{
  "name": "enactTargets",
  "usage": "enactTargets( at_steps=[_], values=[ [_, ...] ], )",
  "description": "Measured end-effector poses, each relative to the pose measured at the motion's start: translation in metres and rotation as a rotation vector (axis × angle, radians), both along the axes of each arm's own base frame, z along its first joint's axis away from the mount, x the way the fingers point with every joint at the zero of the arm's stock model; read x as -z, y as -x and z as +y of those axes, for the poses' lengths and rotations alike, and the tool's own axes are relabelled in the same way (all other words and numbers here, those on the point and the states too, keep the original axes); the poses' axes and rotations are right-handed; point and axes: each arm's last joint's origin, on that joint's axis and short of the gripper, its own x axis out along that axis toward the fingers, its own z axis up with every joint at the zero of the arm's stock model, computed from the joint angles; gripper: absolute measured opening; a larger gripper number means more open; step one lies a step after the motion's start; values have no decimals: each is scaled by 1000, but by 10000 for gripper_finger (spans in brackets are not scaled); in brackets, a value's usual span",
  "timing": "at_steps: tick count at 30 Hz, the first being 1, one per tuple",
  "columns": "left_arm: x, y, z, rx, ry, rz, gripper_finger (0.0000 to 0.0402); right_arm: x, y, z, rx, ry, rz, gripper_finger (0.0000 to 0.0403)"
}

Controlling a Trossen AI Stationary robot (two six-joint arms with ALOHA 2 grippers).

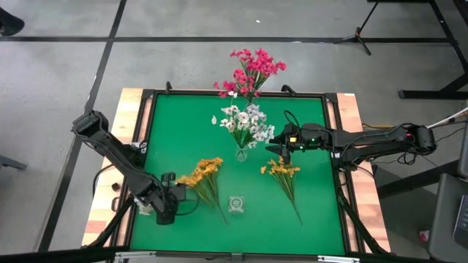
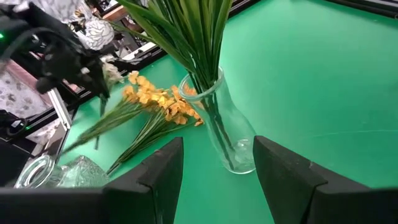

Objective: Sort flowers into vase by color
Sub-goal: Put the white flowers into the middle transparent vase

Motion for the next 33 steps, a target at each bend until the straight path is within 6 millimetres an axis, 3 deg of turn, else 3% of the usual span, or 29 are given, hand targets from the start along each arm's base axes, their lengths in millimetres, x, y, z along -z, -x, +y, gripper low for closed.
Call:
enactTargets(
  at_steps=[9, 17, 22, 28, 33],
  values=[
    [-67, -28, 15, 27, -116, -70, 17, 0, 0, 1, -41, -15, -2, 195],
    [-109, -40, 41, 83, -301, -91, 16, -11, -3, 4, -148, -54, -109, 195],
    [-118, -47, 52, 237, -377, -88, 16, -39, -12, 15, -232, 18, -140, 195],
    [-120, -50, 54, 459, -550, -82, 16, -74, -16, 34, -248, 85, -15, 195],
    [-124, -50, 52, 636, -839, -80, 16, -98, -14, 52, -270, 102, -4, 195]
  ],
)
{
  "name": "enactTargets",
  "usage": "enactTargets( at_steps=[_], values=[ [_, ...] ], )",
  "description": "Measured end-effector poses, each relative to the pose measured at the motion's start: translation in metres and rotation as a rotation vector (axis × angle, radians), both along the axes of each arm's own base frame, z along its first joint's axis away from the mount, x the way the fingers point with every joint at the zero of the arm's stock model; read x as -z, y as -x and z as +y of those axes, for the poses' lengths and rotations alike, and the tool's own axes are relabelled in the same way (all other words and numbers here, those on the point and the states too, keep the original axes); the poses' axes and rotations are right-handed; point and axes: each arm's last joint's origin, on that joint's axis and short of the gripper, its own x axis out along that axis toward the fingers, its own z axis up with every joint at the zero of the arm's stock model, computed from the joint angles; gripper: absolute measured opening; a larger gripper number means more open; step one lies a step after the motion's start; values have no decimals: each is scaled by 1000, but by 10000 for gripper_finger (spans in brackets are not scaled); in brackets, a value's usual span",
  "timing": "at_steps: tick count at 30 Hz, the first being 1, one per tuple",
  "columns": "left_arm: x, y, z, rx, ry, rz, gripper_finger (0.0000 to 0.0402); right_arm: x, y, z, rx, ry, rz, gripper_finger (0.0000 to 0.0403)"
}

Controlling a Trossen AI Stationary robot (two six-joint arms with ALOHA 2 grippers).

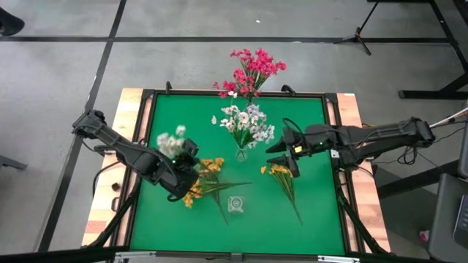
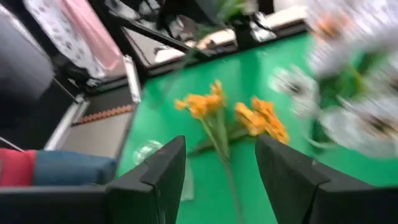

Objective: Sort flowers into vase by color
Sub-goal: Put the white flowers into the middle transparent vase

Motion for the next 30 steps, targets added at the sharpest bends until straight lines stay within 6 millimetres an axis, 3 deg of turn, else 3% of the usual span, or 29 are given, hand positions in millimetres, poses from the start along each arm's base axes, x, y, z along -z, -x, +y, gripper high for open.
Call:
enactTargets(
  at_steps=[6, 15, 20, 30],
  values=[
    [-9, -10, -4, 177, -331, -25, 16, -22, -1, 18, 24, -78, -64, 195],
    [-31, -32, -16, 323, -533, -131, 16, -20, -25, 34, 80, -191, -163, 195],
    [-40, -40, -20, 435, -582, -163, 16, -14, -38, 34, 117, -230, -175, 195],
    [-40, -48, -17, 719, -552, -135, 16, -17, -46, 34, 99, -297, -244, 195]
  ],
)
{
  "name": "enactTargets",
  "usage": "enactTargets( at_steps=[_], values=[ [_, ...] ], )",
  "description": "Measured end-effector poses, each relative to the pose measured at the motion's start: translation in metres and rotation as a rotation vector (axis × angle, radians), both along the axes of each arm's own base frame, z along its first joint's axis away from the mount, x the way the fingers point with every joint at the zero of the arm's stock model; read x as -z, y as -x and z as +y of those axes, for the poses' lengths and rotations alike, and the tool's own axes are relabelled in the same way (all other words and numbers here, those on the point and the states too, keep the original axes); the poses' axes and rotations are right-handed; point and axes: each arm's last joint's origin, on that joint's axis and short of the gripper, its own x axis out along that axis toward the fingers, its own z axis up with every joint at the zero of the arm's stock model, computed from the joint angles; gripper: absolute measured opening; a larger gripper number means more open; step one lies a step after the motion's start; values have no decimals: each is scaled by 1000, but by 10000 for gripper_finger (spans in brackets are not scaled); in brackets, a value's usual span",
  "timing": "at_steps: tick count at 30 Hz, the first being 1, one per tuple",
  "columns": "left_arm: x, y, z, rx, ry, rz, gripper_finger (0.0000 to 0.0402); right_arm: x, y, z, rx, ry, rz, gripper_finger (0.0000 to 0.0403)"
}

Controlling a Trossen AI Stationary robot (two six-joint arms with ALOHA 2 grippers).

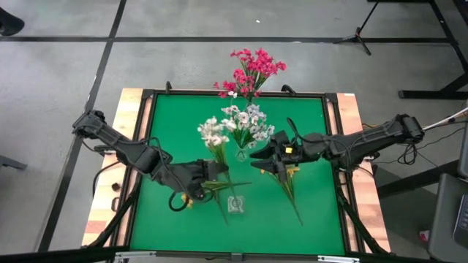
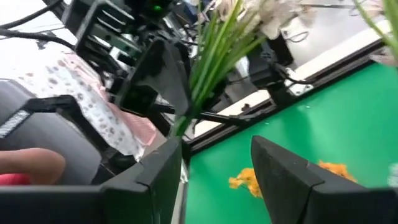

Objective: Sort flowers into vase by color
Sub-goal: Put the white flowers into the middle transparent vase

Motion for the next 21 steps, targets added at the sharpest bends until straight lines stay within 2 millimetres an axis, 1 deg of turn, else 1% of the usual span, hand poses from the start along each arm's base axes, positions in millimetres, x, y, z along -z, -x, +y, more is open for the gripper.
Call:
enactTargets(
  at_steps=[3, 6, 8, 12, 15, 17, 21],
  values=[
    [1, -2, 2, 101, -86, 46, 16, 2, -3, 1, -11, -24, 2, 195],
    [1, -4, 4, 187, -182, 80, 16, 6, -8, 4, -58, -53, 1, 195],
    [-1, -6, 6, 209, -217, 75, 18, 9, -13, 6, -95, -76, -5, 195],
    [-4, -10, 12, 188, -214, 39, 23, 15, -21, 10, -138, -102, 17, 195],
    [-6, -14, 17, 190, -224, 23, 24, 11, -29, 15, -160, -104, 16, 195],
    [-7, -16, 20, 215, -222, 22, 24, 5, -36, 19, -183, -93, 13, 195],
    [-6, -17, 23, 224, -223, 26, 25, -2, -48, 27, -217, -28, 96, 195]
  ],
)
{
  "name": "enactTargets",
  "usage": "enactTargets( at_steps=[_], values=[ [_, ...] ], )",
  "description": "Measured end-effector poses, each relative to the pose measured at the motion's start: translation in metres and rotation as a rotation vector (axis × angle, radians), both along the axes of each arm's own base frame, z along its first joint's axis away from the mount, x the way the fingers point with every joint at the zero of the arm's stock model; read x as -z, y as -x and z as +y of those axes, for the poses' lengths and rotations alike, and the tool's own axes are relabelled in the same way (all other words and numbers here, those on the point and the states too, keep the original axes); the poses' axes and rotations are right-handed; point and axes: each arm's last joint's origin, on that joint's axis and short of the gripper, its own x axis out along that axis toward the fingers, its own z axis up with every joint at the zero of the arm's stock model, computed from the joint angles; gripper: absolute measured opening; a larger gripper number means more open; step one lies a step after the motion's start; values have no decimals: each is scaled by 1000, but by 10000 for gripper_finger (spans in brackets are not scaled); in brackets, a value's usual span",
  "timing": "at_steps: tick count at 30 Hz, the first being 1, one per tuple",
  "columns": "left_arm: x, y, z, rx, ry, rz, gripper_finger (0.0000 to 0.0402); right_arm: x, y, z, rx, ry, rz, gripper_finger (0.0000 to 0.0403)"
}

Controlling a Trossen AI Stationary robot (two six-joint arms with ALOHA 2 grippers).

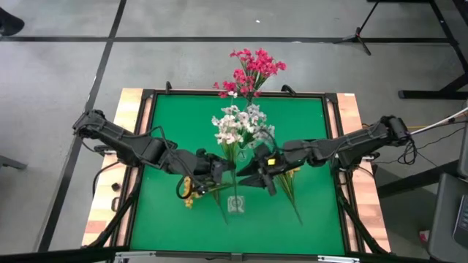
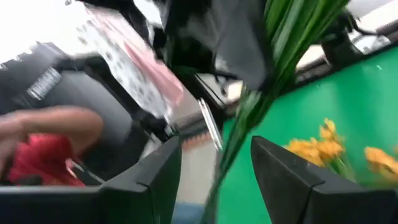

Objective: Sort flowers into vase by color
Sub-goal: Put the white flowers into the middle transparent vase

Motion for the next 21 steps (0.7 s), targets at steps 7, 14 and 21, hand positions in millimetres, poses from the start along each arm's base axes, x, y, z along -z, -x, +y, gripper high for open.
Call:
enactTargets(
  at_steps=[7, 14, 21],
  values=[
    [0, 0, 0, 7, -3, -2, 26, -3, -8, 0, 40, 76, 77, 195],
    [0, 0, -2, 44, 13, 5, 26, -3, -8, 0, 47, 105, 65, 195],
    [0, 0, -2, 76, 27, 10, 26, 0, -11, 1, 45, 115, 66, 195]
  ],
)
